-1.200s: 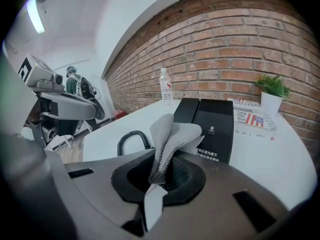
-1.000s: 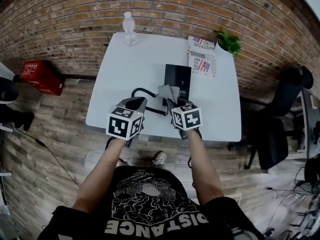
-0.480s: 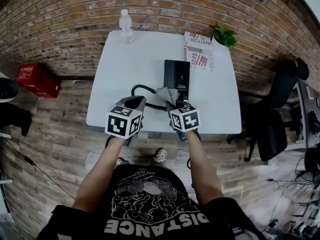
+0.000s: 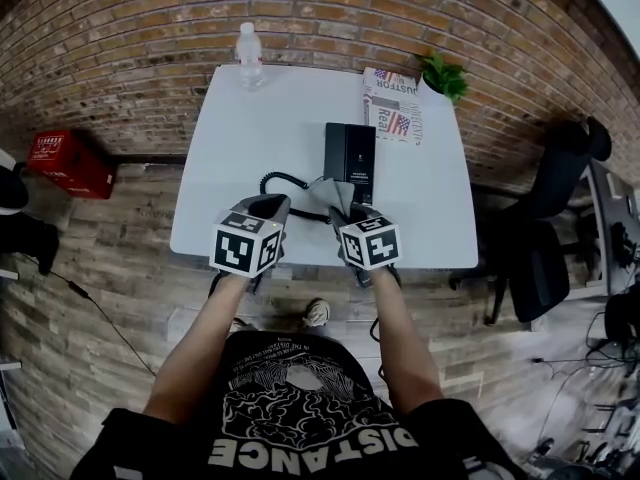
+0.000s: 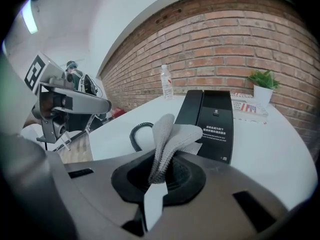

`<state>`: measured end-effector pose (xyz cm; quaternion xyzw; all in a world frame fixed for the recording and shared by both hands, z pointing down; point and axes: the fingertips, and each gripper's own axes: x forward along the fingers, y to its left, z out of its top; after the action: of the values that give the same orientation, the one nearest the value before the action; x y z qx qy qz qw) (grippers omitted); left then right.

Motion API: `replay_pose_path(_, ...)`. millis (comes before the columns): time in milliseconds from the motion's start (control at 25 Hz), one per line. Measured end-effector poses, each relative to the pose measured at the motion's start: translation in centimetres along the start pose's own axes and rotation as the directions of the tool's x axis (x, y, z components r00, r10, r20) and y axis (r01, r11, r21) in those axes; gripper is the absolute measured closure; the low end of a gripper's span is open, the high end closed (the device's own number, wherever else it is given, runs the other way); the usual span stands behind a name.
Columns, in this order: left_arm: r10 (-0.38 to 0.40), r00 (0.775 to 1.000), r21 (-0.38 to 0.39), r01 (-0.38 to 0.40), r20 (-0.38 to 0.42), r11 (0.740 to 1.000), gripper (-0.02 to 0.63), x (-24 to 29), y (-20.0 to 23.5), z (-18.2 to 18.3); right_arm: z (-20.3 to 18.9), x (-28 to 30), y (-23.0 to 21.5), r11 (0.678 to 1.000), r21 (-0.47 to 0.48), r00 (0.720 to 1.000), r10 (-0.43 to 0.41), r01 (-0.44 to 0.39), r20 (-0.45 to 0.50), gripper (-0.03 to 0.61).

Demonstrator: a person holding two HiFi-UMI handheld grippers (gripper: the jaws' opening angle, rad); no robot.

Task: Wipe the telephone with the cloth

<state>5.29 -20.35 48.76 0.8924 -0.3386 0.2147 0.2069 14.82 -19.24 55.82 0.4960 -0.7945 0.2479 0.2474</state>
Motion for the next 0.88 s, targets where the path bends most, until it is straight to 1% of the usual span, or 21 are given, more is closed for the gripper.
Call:
replay_pose_path(320, 0.003, 1.0, -0.01, -0.003, 0.011, 1.0, 0.609, 0.7, 0.2, 0.6, 4.6, -2.3, -1.0, 0.999, -0.045, 0.996, -0.01, 0.014, 0.093, 0.566)
replay_pose_path(440, 0.01, 1.0, -0.014, -0.01, 0.015, 1.0, 0.609, 0.9, 0.5, 0.8, 6.6, -2.8, -1.8, 0.999, -0.041, 0.992, 0.004, 0.001, 0.127, 0.566)
replay_pose_path(520, 0.019, 1.0, -0.019, -0.019, 0.016, 1.0, 0.609, 0.9, 1.0, 0.9, 8.0, -2.9, -2.4, 0.998, -0.055, 0.991, 0.008, 0.0, 0.137, 0.566)
replay_pose_path(640, 0.035, 0.999, -0.027, -0.035, 0.022, 0.999, 0.609, 1.1, 1.7, 1.3, 10.0, -3.0, -3.9, 0.996, -0.086, 0.989, -0.007, 0.02, 0.148, 0.566)
replay_pose_path(880, 0.069, 0.997, -0.046, -0.068, 0.025, 0.997, 0.609, 1.8, 2.5, 1.5, 13.4, -2.5, -7.8, 0.993, -0.097, 0.984, -0.048, 0.066, 0.174, 0.566)
